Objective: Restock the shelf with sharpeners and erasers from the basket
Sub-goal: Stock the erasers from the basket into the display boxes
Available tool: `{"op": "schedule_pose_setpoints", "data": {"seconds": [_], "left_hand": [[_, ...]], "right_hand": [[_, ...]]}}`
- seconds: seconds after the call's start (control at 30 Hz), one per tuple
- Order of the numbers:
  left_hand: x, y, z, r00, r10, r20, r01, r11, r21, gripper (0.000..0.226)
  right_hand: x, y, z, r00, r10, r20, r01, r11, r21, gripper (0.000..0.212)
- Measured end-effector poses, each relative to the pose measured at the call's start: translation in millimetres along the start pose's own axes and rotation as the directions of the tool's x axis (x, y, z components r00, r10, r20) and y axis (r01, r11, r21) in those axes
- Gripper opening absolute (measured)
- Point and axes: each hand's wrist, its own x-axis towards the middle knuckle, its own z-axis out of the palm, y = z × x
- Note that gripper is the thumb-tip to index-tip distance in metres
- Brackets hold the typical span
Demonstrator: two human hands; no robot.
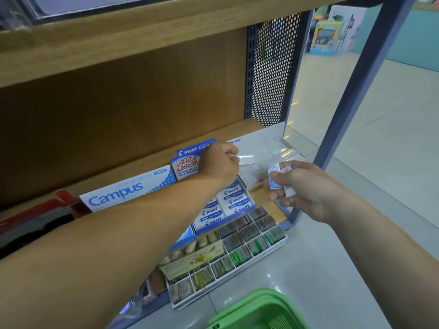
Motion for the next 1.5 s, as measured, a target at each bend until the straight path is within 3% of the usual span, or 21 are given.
{"op": "schedule_pose_setpoints", "data": {"seconds": [0.1, 0.33, 0.57, 0.67, 0.73, 0.8, 1.03, 1.13, 1.23, 1.37, 1.5], "left_hand": [[-1, -4, -2, 0.999, 0.019, -0.033, -0.019, 1.0, -0.003, 0.023], [4, 6, -1, 0.977, 0.081, 0.195, -0.139, 0.942, 0.306, 0.022], [0, 4, -1, 0.971, 0.062, 0.231, -0.168, 0.863, 0.476, 0.016], [-21, 24, -16, 0.973, 0.078, 0.217, -0.141, 0.946, 0.293, 0.036], [-40, 36, -30, 0.963, -0.013, 0.268, 0.011, 1.0, 0.006, 0.03], [-59, 40, -46, 0.939, -0.057, 0.338, 0.116, 0.981, -0.158, 0.017], [-75, 6, -114, 0.972, -0.103, 0.21, 0.145, 0.97, -0.195, 0.015], [-81, -16, -147, 0.975, -0.155, 0.157, 0.179, 0.972, -0.155, 0.011], [-90, -35, -164, 0.979, -0.182, 0.094, 0.189, 0.979, -0.074, 0.013], [-99, -59, -190, 0.988, -0.113, 0.107, 0.094, 0.982, 0.162, 0.012], [-108, -76, -226, 0.982, -0.106, 0.154, 0.051, 0.944, 0.327, 0.012]], "right_hand": [[5, 1, -5, 1.0, 0.005, -0.024, -0.005, 0.999, 0.035, 0.022], [7, 5, -3, 0.999, 0.035, 0.006, -0.036, 0.994, 0.099, 0.022], [1, -1, -2, 0.998, -0.004, 0.057, -0.001, 0.997, 0.081, 0.025], [-1, -5, 2, 0.995, -0.046, 0.083, 0.047, 0.999, -0.009, 0.024], [-3, -9, 8, 0.99, -0.073, 0.119, 0.08, 0.995, -0.055, 0.022], [-8, -11, 18, 0.982, -0.088, 0.168, 0.106, 0.99, -0.096, 0.023], [-19, -16, 57, 0.962, -0.081, 0.259, 0.116, 0.986, -0.121, 0.021], [-23, -9, 76, 0.922, -0.042, 0.385, 0.069, 0.996, -0.056, 0.027], [-27, 2, 97, 0.871, 0.005, 0.491, 0.084, 0.984, -0.159, 0.021], [-26, 8, 121, 0.917, -0.05, 0.396, 0.149, 0.963, -0.223, 0.007], [-29, -3, 137, 0.941, -0.155, 0.301, 0.229, 0.946, -0.228, 0.017]]}}
